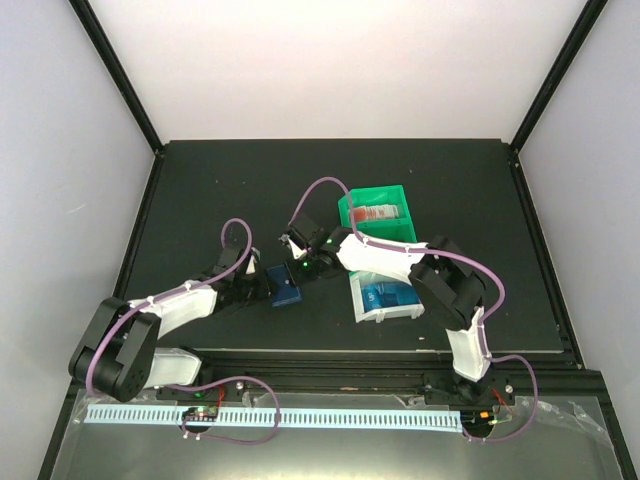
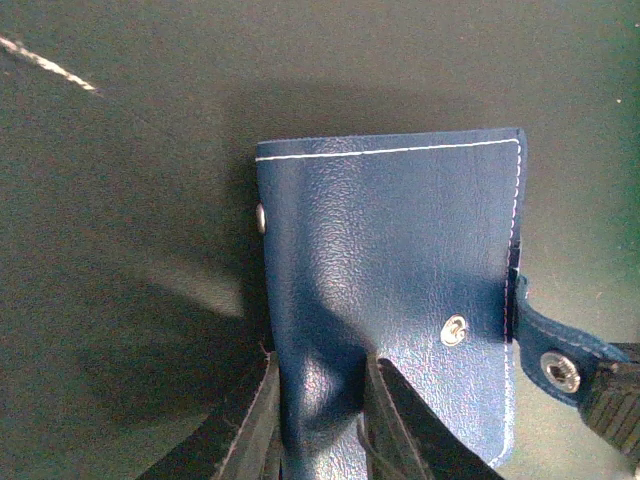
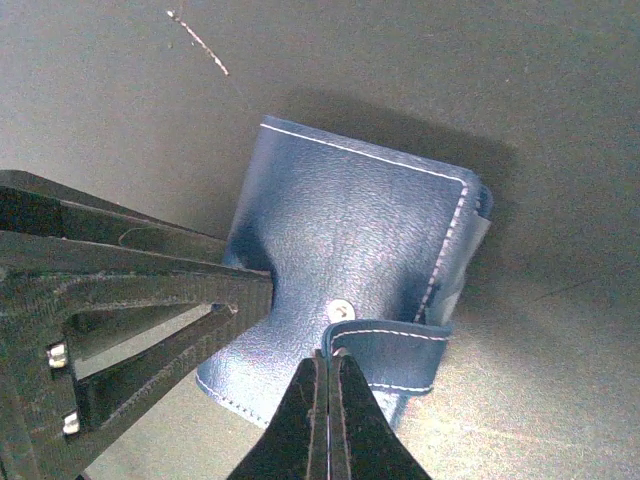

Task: Put the credit cards into the card holder
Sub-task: Close the card holder at the center of the board.

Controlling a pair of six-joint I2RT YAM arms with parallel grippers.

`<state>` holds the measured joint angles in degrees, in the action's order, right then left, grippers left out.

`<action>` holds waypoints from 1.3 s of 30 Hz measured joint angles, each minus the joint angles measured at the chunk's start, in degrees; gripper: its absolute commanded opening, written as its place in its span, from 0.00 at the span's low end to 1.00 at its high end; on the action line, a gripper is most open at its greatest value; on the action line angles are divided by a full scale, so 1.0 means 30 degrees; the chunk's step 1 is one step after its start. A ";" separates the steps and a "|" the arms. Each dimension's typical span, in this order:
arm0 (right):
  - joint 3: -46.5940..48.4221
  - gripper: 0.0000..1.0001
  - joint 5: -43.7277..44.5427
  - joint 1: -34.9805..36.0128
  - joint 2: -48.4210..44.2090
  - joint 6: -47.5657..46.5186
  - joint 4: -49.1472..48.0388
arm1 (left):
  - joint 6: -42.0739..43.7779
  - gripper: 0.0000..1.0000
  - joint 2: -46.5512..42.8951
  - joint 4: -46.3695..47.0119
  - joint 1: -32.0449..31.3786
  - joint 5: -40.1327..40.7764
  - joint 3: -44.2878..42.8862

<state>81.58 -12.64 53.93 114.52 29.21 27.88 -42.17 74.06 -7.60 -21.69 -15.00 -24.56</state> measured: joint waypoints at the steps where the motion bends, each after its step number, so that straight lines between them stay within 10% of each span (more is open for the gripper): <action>1: 0.0007 0.01 -0.0051 0.0000 0.0029 -0.0153 0.0015 | -0.0022 0.20 0.0080 0.0146 0.0000 -0.0117 0.0029; 39: 0.1741 0.01 0.0102 0.0102 0.1814 -0.1268 0.1566 | -0.0503 0.18 0.0182 0.1071 0.0080 -0.0663 0.0386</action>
<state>86.80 -12.34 54.24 119.96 25.41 32.58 -43.68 74.61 -4.38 -21.45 -16.99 -23.40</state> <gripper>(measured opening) 0.010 0.190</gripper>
